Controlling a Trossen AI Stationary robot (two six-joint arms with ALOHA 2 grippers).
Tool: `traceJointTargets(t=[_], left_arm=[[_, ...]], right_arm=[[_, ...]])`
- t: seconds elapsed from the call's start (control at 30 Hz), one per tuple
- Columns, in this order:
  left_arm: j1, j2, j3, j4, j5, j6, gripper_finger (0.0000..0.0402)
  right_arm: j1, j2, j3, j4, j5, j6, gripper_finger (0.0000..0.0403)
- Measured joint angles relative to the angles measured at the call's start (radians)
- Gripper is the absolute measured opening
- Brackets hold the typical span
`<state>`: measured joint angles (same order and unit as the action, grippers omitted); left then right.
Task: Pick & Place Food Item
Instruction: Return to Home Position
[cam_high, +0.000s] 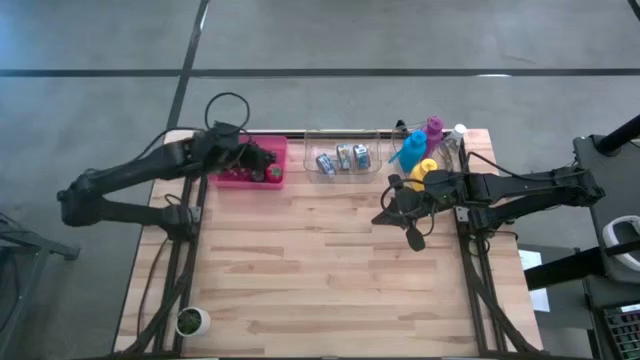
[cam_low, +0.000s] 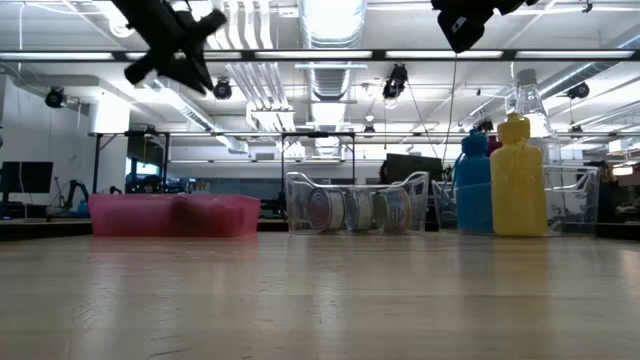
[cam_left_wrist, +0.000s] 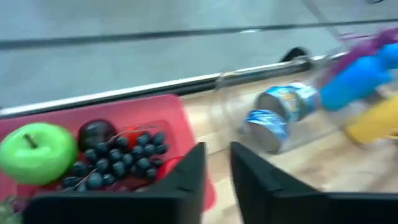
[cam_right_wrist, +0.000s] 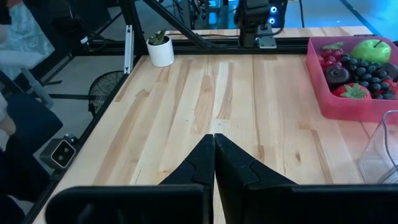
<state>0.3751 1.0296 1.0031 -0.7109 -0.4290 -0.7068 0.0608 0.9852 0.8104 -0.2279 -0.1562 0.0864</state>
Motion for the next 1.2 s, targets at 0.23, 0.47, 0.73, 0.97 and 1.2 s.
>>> traceJointTargets(t=[0.23,0.47,0.73,0.97,1.2], left_arm=[[-0.201,-0.127,-0.009,0.0,-0.035,0.067,0.0007],[-0.387,-0.203,-0.01,0.003,-0.035,0.251,0.0003],[-0.518,-0.304,-0.057,0.074,-0.036,0.355,0.0002],[-0.574,-0.477,-0.267,0.251,-0.025,0.36,0.0002],[-0.576,-0.648,-0.445,0.358,-0.006,0.36,0.0002]], right_arm=[[0.0,0.0,0.0,0.0,0.0,0.0,0.0008],[0.0,0.0,0.0,0.0,0.0,0.0,0.0008],[0.0,0.0,0.0,0.0,0.0,0.0,0.0008],[0.0,0.0,0.0,0.0,0.0,-0.001,0.0008],[0.0,0.0,0.0,0.002,0.001,0.051,0.0008]])
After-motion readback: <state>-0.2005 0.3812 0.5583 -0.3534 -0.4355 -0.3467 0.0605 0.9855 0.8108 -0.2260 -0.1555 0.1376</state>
